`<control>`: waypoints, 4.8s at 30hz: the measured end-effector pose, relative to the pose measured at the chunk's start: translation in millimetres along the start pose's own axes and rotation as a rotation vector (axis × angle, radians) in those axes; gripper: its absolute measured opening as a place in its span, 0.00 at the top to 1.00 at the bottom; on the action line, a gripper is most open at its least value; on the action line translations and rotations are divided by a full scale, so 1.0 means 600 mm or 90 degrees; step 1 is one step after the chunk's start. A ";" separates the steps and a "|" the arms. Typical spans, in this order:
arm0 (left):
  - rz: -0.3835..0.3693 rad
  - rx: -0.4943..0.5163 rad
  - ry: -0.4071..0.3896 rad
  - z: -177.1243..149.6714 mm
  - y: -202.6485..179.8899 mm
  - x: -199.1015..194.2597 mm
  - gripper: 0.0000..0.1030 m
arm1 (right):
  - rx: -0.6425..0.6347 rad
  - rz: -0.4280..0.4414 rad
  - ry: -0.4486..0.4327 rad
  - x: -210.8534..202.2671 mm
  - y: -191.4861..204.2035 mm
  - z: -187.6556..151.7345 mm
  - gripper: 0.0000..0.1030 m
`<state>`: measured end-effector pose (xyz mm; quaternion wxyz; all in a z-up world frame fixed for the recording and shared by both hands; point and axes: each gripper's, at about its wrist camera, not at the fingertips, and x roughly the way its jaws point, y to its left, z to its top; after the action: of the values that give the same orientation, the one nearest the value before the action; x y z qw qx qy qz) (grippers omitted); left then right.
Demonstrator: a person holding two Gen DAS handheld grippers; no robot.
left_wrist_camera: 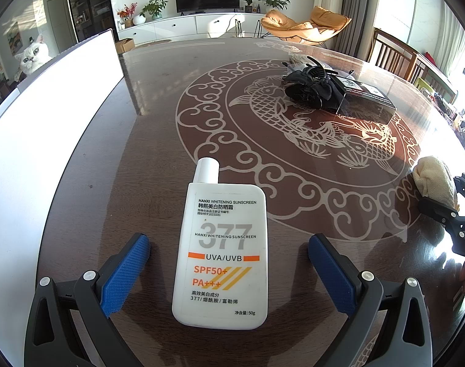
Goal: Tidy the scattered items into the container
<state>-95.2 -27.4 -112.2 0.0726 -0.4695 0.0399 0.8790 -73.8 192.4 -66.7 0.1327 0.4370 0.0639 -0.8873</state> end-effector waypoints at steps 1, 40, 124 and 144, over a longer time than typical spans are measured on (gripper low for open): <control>0.000 0.000 0.000 0.000 0.000 0.000 0.00 | 0.000 0.000 0.000 0.000 0.000 0.000 0.32; -0.037 0.059 0.008 -0.006 0.002 -0.003 0.00 | 0.000 0.001 0.000 -0.001 0.000 -0.001 0.32; 0.070 -0.301 0.033 -0.005 0.578 -0.218 0.15 | -0.284 0.227 0.170 0.113 0.710 0.451 0.46; -0.095 0.069 0.007 0.026 -0.076 -0.134 0.01 | -0.049 0.012 0.112 -0.054 0.072 0.057 0.46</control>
<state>-56.7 12.7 -36.7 0.1630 -0.4713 0.0524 0.8652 -68.5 149.3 -19.7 0.1513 0.5082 0.1055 -0.8413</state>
